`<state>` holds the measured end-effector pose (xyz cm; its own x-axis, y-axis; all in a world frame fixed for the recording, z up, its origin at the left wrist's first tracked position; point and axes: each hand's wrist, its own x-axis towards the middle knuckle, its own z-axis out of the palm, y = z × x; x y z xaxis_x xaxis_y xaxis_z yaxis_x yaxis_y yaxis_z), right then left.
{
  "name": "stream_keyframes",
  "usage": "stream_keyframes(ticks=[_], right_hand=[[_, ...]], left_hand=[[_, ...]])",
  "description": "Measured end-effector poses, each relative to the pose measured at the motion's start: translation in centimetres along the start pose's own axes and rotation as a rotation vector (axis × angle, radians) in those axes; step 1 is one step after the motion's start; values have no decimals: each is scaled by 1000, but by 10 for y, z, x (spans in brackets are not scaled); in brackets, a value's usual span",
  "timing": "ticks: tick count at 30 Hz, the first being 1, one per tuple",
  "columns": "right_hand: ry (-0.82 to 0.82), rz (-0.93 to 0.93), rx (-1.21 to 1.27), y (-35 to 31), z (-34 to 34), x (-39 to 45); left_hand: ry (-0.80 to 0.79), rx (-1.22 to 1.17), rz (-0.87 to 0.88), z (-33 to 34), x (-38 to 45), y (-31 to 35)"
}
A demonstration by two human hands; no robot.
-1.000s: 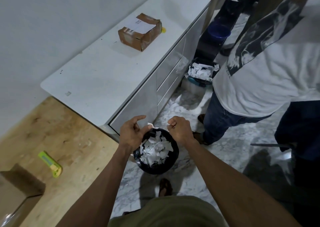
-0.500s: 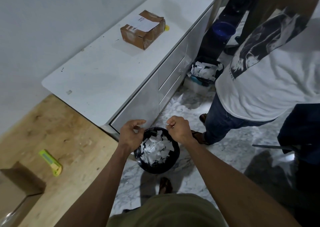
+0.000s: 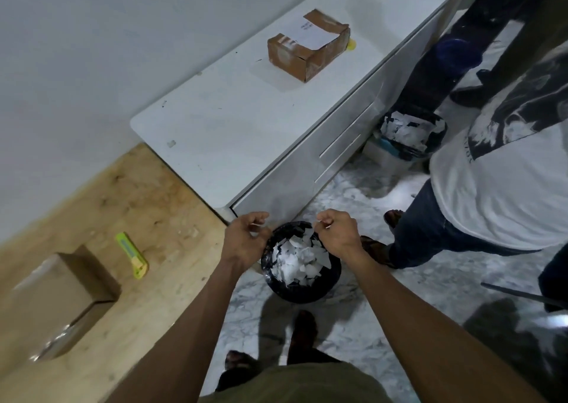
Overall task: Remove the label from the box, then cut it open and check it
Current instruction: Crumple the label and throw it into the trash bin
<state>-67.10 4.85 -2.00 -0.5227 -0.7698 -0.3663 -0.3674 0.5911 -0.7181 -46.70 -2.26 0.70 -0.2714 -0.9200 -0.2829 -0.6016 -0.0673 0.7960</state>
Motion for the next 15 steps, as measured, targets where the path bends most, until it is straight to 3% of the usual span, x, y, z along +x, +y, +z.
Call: stream_keyframes(ticks=[8, 15], right_hand=[[-170, 16, 102, -41, 73, -34], [-360, -154, 49, -115, 161, -95]], left_hand=[[116, -59, -133, -66, -47, -60], [286, -83, -207, -159, -118, -120]])
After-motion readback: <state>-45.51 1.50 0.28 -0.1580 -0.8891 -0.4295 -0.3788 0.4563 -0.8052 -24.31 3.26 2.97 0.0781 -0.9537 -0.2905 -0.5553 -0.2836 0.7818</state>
